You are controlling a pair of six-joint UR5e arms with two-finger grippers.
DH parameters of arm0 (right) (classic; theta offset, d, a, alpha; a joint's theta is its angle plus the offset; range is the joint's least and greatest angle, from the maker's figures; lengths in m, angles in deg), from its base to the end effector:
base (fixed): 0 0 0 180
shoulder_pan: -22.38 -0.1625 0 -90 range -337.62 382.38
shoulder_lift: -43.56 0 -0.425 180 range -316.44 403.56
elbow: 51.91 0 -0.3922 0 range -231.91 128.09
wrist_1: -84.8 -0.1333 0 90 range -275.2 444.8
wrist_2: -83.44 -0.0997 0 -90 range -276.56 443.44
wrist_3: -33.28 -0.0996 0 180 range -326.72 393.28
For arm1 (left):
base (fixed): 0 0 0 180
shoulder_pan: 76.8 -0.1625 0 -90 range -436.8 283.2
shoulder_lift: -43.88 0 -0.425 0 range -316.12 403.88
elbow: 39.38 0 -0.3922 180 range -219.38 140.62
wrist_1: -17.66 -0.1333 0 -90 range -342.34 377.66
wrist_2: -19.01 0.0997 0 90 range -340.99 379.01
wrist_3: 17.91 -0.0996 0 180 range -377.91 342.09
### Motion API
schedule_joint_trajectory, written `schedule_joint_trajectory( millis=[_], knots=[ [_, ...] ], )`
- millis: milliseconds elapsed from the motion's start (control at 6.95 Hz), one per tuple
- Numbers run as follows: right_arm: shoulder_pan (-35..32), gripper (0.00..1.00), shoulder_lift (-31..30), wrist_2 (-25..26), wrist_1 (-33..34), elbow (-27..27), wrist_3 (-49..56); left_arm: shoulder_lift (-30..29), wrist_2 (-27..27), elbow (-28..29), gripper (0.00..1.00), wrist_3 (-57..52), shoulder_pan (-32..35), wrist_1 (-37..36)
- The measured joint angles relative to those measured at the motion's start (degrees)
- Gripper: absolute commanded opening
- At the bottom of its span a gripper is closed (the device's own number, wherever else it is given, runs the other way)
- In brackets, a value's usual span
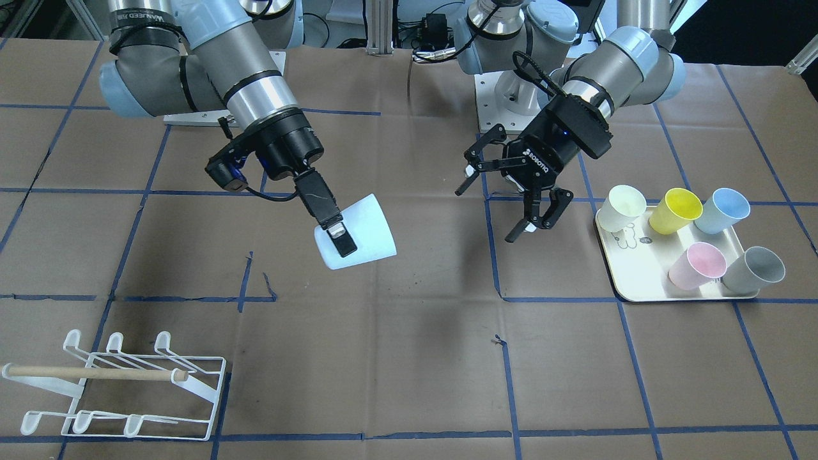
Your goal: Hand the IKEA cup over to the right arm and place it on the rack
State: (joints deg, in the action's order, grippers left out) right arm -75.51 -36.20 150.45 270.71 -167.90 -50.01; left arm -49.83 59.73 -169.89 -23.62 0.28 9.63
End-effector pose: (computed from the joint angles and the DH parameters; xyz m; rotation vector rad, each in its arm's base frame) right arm 0.2421 -0.4928 0.3887 1.0819 1.7973 -0.5337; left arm -0.1096 -0.4559 0.3552 -0.3645 -2.1785 1.2370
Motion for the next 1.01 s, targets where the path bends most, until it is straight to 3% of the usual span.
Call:
schedule_joint_trajectory(
  millis=[144,432,864,1008],
  knots=[
    [2.36,0.09,0.27,0.19,-0.03,0.72,9.83,-0.42,6.04,2.01,0.99,1.35,-0.21,3.17],
    [6.75,0.09,1.85,4.49,0.3,1.51,31.25,-0.74,17.73,8.07,0.99,2.71,0.71,16.21],
    [11.43,0.09,4.62,10.76,1.08,5.23,59.89,0.11,38.79,20.25,0.99,3.82,7.4,47.7],
    [12.29,0.09,6.78,11.24,2.53,7.76,65.31,0.31,42.27,24.37,0.99,5.26,8.37,59.68]
  ],
)
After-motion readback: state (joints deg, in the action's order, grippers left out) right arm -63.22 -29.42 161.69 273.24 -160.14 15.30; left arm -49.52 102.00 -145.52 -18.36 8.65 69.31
